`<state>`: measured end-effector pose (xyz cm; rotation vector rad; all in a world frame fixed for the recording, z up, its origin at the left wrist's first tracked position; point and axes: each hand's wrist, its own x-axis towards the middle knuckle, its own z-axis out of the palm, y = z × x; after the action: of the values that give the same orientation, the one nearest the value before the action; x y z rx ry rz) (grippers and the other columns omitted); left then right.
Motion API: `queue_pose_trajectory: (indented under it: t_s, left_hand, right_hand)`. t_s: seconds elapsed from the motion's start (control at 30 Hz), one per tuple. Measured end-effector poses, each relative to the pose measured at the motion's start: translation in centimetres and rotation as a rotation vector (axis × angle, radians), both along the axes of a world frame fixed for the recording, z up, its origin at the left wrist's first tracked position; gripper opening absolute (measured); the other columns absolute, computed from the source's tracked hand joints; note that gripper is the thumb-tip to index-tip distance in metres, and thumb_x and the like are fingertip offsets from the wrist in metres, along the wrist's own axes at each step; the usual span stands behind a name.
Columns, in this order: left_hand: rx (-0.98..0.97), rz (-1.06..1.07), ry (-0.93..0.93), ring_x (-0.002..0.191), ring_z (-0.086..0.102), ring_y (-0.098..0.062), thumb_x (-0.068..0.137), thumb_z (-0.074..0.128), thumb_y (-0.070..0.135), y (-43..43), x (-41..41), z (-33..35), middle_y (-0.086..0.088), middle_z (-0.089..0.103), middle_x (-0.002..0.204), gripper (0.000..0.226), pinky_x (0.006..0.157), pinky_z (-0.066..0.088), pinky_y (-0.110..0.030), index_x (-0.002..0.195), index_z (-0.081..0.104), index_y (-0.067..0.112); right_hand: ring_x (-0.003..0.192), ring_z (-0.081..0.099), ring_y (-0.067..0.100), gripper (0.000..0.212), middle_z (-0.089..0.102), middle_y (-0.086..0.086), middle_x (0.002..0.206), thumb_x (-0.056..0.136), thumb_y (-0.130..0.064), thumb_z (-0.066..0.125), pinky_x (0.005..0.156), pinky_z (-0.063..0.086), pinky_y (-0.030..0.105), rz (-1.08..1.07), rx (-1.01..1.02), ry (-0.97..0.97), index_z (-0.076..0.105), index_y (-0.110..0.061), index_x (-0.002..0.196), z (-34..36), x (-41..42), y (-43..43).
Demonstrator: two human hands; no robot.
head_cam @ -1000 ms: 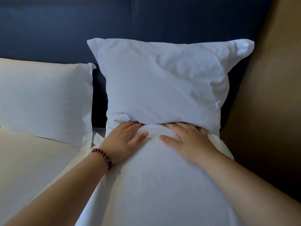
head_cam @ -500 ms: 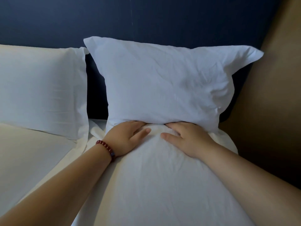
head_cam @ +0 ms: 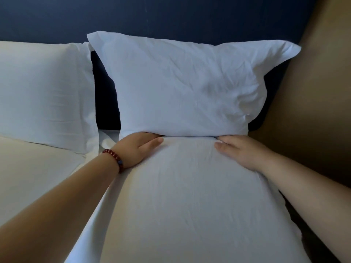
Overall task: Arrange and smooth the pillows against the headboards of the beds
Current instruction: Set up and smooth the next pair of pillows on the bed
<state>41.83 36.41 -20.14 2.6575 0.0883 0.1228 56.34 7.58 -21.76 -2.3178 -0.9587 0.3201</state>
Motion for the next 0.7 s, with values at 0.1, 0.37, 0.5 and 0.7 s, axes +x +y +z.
queue_pose_trajectory:
  t_s: [0.1,0.37,0.5,0.7]
  left_hand:
    - [-0.046,-0.18,-0.076,0.123,0.042,0.008,0.089,0.029,0.065,-2.3,0.5,0.5,0.021,0.053,0.134,0.064,0.101,0.022,-0.003,0.134,0.056,0.028]
    - [0.196,-0.128,0.115,0.136,0.033,-0.008,0.082,0.02,0.083,-4.4,1.1,1.5,0.011,0.041,0.149,0.081,0.108,0.019,-0.02,0.146,0.036,0.035]
    - [0.24,-0.227,0.053,0.139,0.026,-0.004,0.072,0.015,0.082,-9.7,2.8,1.6,0.015,0.031,0.154,0.092,0.112,0.016,-0.021,0.148,0.034,0.032]
    - [0.414,-0.226,0.06,0.144,0.016,-0.006,0.073,0.006,0.081,-10.9,4.0,-0.4,0.014,0.021,0.158,0.094,0.115,0.007,-0.023,0.152,0.019,0.033]
  right_hand:
    - [0.126,0.047,-0.001,0.062,0.054,-0.015,0.138,0.084,-0.068,0.052,0.108,0.033,0.021,0.155,0.136,-0.051,0.055,-0.032,0.135,1.2,-2.6,3.5]
    - [0.134,0.041,0.01,0.045,0.049,-0.011,0.143,0.094,-0.056,0.043,0.108,0.027,0.022,-0.094,-0.063,0.112,0.057,-0.036,0.132,-1.7,2.1,-3.3]
    - [0.101,0.061,0.002,0.054,0.069,-0.017,0.106,0.087,-0.071,0.042,0.094,0.047,0.03,-0.126,0.211,-0.008,0.07,-0.032,0.111,-1.5,0.4,-2.5]
    - [0.141,0.031,0.01,0.071,0.037,-0.012,0.153,0.086,-0.078,0.024,0.118,0.021,0.037,-0.244,-0.002,0.223,0.041,-0.042,0.144,-5.4,2.2,-7.2]
